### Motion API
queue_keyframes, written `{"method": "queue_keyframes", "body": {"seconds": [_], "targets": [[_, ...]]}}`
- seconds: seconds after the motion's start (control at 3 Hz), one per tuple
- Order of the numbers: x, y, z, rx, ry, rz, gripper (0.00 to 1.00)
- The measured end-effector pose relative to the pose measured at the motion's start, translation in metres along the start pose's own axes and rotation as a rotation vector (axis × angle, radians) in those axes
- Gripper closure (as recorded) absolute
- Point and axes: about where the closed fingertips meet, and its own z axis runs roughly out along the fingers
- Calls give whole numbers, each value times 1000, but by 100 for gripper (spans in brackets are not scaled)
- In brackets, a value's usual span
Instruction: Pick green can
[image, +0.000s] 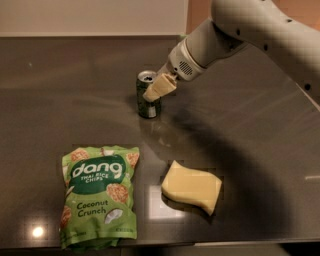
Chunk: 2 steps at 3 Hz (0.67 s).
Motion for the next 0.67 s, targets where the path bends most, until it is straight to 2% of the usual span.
{"method": "queue_keyframes", "body": {"seconds": [0.67], "targets": [[-3, 0, -26, 2, -32, 3, 88]]}}
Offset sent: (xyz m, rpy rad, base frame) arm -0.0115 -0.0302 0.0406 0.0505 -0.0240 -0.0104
